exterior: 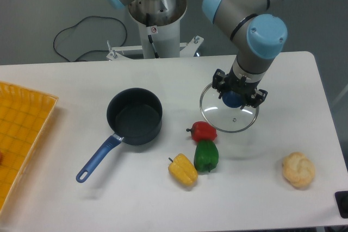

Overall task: Place the lid on the table
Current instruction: 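Carry the glass lid by its blue knob and lower it toward the table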

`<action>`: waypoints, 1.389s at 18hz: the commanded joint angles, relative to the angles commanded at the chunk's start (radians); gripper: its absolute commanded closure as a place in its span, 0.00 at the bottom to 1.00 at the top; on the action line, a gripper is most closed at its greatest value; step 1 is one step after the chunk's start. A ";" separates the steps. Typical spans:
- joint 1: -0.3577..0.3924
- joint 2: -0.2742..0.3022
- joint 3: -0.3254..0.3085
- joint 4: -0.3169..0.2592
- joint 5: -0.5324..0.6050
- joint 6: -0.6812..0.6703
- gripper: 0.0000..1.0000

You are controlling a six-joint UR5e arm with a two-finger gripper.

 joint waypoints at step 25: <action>0.063 -0.086 0.002 0.110 0.015 0.137 0.56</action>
